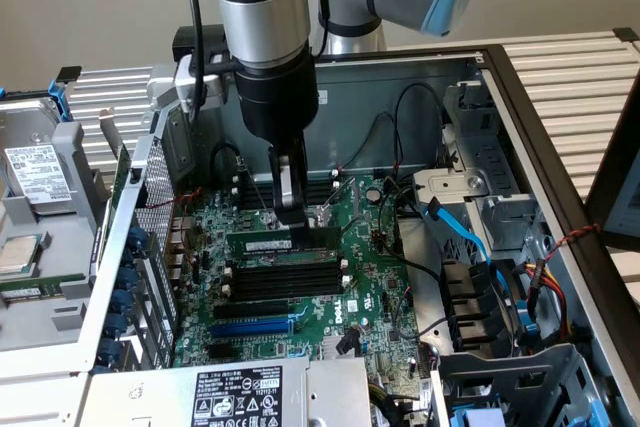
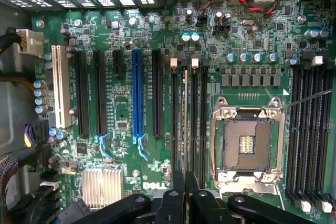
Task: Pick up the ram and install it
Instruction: 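Insert the ram into the slot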
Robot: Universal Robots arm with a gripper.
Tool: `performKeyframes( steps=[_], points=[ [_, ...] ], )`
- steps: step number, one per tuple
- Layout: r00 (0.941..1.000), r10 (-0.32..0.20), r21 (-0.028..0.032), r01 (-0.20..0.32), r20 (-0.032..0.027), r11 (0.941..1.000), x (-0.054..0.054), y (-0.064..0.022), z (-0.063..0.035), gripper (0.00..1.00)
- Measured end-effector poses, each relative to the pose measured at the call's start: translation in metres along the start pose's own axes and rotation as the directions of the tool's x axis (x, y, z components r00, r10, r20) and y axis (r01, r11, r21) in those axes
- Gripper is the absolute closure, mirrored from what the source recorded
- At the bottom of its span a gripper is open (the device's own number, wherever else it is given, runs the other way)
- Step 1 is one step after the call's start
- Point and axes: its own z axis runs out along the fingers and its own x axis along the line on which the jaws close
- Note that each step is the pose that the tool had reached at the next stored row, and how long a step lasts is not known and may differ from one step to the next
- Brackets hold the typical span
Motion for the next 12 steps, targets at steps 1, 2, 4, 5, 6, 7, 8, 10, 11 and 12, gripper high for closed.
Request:
performKeyframes(
  steps=[1,2,4,5,6,7,8,10,11,12],
  points=[
    [1.0000,0.000,0.0001,0.000,-0.0005,1.0000,0.0000,0.0001,0.0009,0.87],
    [1.0000,-0.001,0.0002,0.001,-0.0013,1.0000,0.0000,0.0002,0.0020,0.87],
    [1.0000,-0.007,0.0006,0.007,-0.0025,1.0000,-0.0001,0.0003,0.0039,0.87],
    [0.9999,-0.011,0.0008,0.011,-0.0031,0.9999,-0.0002,0.0005,0.0046,0.87],
    [0.9999,-0.016,0.0012,0.016,-0.0032,0.9999,-0.0002,0.0005,0.0052,0.87],
    [0.9997,-0.022,0.0015,0.022,-0.0035,0.9997,-0.0002,0.0006,0.0057,0.87],
    [0.9996,-0.028,0.0019,0.028,-0.0036,0.9996,-0.0003,0.0006,0.0063,0.87],
    [0.9994,-0.036,0.0022,0.036,-0.0044,0.9994,-0.0002,0.0007,0.0070,0.87],
    [0.9993,-0.037,0.0024,0.037,-0.0049,0.9993,-0.0002,0.0008,0.0075,0.87],
    [0.9993,-0.037,0.0025,0.037,-0.0060,0.9993,-0.0002,0.0008,0.0081,0.87]
  ],
)
